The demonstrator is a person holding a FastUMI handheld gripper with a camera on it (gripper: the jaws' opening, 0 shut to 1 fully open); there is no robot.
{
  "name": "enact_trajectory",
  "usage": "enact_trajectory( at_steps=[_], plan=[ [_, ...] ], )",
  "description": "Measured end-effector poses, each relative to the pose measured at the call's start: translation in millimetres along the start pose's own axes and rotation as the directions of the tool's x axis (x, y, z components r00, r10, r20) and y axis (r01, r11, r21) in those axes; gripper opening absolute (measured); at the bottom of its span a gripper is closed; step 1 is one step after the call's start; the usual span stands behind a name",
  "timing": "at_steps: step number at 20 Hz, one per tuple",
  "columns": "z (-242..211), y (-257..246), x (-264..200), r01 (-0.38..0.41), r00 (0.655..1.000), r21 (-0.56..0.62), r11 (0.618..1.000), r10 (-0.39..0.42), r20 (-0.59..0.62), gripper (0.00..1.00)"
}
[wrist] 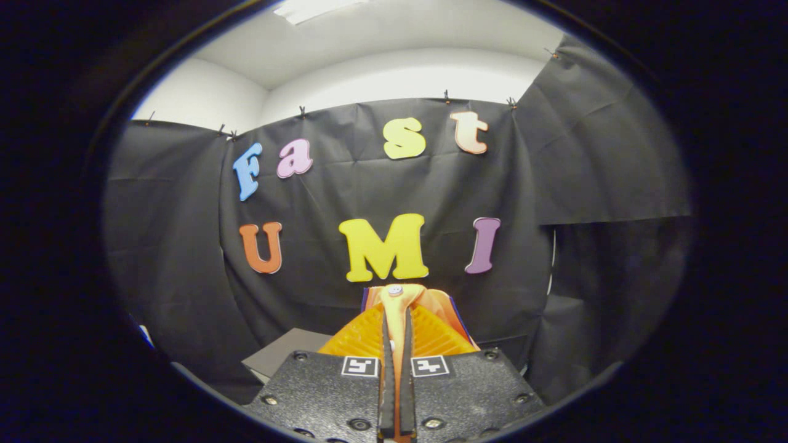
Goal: Put the clothes into the washing machine and then close the washing machine lid.
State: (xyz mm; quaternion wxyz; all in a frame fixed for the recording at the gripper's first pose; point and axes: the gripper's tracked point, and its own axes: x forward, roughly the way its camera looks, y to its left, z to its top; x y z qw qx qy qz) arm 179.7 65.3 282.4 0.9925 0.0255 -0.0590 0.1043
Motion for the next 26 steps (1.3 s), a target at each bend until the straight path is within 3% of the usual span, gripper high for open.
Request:
enact_trajectory(
  at_steps=[7,14,26],
  plan=[
    [-19,-75,31,0.027,0.997,0.004,1.000,-0.026,-0.068,0.06],
    [-101,-122,94,0.019,0.971,0.025,1.000,-0.012,-0.238,0.06],
    [-276,-155,161,0.045,0.839,0.056,0.997,-0.008,-0.543,0.06]
  ],
)
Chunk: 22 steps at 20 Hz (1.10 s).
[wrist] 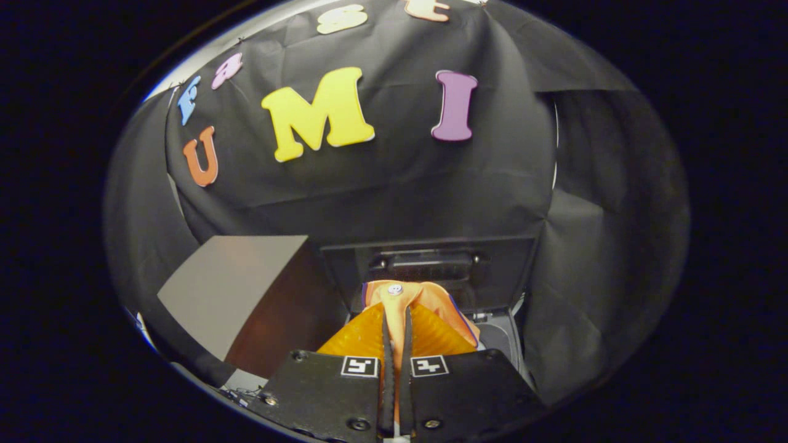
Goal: Put the clothes into the washing machine and then close the washing machine lid.
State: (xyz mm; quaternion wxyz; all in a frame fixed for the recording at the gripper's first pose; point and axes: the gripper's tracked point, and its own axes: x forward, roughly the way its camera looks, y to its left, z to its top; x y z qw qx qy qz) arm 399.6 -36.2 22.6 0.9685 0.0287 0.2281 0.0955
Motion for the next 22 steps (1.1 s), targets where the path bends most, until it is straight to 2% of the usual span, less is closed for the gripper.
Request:
enact_trajectory(
  at_steps=[9,11,18,22],
  plan=[
    [-68,-25,61,0.066,0.978,0.021,0.998,-0.060,-0.200,0.07],
    [-82,-32,68,0.103,0.962,0.040,0.994,-0.090,-0.258,0.06],
    [-137,-49,85,0.161,0.907,0.048,0.986,-0.129,-0.400,0.07],
    [-157,-48,87,0.160,0.883,0.062,0.985,-0.115,-0.456,0.07]
  ],
)
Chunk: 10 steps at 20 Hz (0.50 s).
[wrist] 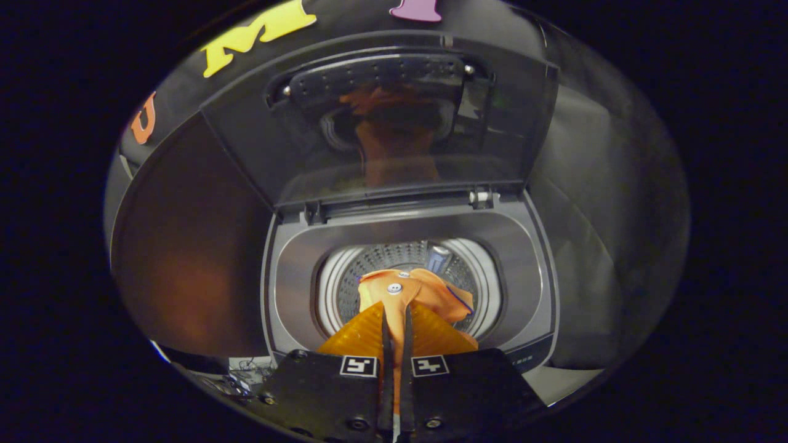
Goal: Put the clothes into the washing machine and then close the washing machine lid.
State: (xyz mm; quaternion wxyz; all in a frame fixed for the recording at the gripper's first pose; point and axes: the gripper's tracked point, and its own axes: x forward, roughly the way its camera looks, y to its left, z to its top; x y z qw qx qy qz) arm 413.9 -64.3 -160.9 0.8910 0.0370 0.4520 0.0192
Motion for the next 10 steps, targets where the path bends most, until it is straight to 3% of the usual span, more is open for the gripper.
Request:
enact_trajectory(
  at_steps=[8,10],
  plan=[
    [3.9,-2.3,-3.9,0.027,0.999,-0.002,1.000,-0.027,0.025,0.10],
    [5.4,-2.9,-5.5,0.018,0.999,0.001,1.000,-0.018,0.031,0.16]
  ],
)
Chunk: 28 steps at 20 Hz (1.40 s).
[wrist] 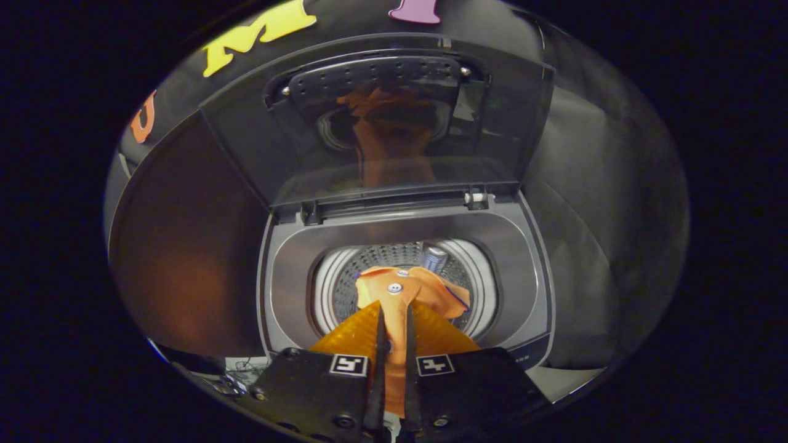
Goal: Put the clothes into the washing machine and then close the washing machine lid.
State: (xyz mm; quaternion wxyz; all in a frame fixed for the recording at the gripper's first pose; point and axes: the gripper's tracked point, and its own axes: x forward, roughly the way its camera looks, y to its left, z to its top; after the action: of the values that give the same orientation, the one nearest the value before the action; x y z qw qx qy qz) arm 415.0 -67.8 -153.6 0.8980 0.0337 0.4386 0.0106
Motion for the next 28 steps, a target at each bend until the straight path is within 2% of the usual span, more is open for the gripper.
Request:
enact_trajectory(
  at_steps=[1,6,18,28],
  plan=[
    [-3,-1,1,0.003,1.000,0.007,1.000,-0.003,0.011,0.23],
    [1,-7,-7,0.030,0.998,-0.023,0.999,-0.028,0.062,0.85],
    [19,-17,-36,0.049,0.987,-0.048,0.998,-0.041,0.157,0.85],
    [82,-7,-109,0.048,0.929,-0.097,0.994,-0.009,0.369,0.85]
  ],
)
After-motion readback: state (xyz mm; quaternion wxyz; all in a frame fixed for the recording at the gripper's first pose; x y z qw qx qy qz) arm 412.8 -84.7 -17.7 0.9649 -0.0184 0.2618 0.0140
